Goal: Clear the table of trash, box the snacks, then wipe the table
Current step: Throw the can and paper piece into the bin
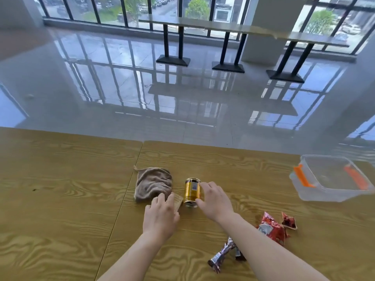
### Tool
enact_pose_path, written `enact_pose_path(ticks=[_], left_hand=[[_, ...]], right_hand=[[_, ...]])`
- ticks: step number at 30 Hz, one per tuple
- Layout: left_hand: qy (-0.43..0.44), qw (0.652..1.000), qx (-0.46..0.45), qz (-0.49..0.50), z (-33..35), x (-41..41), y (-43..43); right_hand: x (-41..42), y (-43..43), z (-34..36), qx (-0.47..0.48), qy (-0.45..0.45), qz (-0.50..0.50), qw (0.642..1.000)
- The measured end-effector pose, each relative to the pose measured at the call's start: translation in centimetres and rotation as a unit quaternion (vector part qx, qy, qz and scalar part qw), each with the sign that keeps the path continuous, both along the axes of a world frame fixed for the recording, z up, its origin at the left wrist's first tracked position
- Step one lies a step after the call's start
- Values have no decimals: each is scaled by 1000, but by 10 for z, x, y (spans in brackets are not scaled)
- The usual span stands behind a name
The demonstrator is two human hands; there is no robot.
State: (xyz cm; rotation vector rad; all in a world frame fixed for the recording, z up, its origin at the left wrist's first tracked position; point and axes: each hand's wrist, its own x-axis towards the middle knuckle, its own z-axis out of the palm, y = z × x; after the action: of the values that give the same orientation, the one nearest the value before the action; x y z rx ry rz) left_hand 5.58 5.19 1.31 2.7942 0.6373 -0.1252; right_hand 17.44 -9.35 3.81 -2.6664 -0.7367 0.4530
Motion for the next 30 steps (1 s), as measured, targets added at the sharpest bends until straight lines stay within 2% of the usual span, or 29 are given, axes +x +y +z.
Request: enact_pose_path(ticks=[7,15,20,30], left_hand=[[53,998,-22,27,-29,23,-3],[70,996,-35,40,-54,32,-2],[58,997,-37,46,-57,35,-1],[19,998,-50,43,-43,31,6]], right_hand=[[33,29,-27,12,33,-28,999],[44,51,-47,-7,63,-44,997],[46,55,-54,-11,96,-46,994],[45,40,-42,4,85,-55,995]])
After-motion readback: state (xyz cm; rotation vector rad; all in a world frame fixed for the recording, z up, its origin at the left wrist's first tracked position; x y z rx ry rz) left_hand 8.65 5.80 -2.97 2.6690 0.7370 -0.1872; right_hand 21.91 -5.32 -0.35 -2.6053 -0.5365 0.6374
